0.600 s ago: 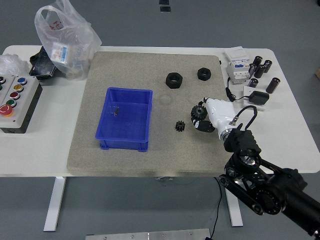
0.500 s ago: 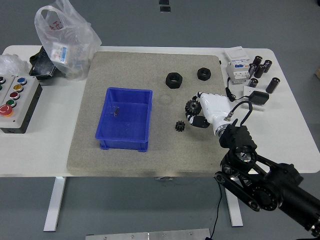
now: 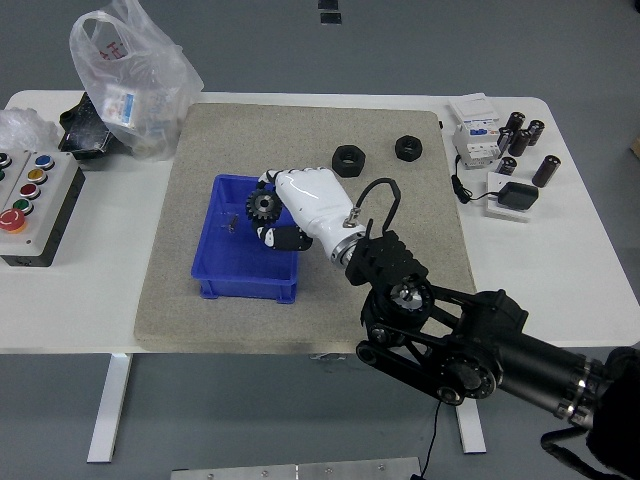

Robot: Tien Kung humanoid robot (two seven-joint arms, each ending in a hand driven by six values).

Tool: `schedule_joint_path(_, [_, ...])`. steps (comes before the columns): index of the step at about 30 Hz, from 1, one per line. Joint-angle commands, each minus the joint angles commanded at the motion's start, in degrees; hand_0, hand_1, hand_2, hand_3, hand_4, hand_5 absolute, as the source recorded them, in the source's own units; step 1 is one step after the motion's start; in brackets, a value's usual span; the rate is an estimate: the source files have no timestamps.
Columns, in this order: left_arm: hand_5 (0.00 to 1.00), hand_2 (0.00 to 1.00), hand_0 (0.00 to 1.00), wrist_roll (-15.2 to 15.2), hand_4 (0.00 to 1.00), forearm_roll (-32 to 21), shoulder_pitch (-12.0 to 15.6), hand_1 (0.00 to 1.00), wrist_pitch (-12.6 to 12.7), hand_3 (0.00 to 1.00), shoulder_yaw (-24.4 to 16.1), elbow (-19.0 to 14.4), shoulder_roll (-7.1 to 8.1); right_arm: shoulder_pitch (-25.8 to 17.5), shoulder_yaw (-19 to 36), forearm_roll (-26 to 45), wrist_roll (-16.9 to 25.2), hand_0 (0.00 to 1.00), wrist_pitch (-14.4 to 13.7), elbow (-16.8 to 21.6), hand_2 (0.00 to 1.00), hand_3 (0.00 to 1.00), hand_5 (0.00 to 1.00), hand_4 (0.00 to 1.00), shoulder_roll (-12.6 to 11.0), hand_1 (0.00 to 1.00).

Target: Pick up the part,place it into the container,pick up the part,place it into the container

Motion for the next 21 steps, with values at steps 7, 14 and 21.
schedule_joint_path(7, [0.277, 0.623, 0.610, 0.13, 0.680, 0.59, 0.23, 0.644, -0.07, 0.691, -0.52, 0.00, 0.05, 0.15, -0.08, -1.58, -0.91, 0.633, 0.81, -0.26, 0.932, 0.998, 0.237, 0.656, 0.22, 0.839])
schedule_joint_path(14, [0.277, 0.623, 0.609, -0.17, 0.679, 0.58, 0.11, 0.644, -0.18, 0.690, -0.51, 0.00, -0.09, -1.04, 2.69, -1.68, -0.65, 0.623, 1.08, -0.17, 0.928, 0.998, 0.388, 0.900, -0.54, 0.841])
schedule_joint_path(21, [0.276, 0.623, 0.609, -0.35, 0.679, 0.80, 0.10, 0.644, -0.21, 0.689, -0.82, 0.00, -0.28, -4.99, 9.97, -2.82, -0.84, 0.553, 0.00, 0.97, 0.890, 0.956, 0.411, 0.913, -2.36, 0.814])
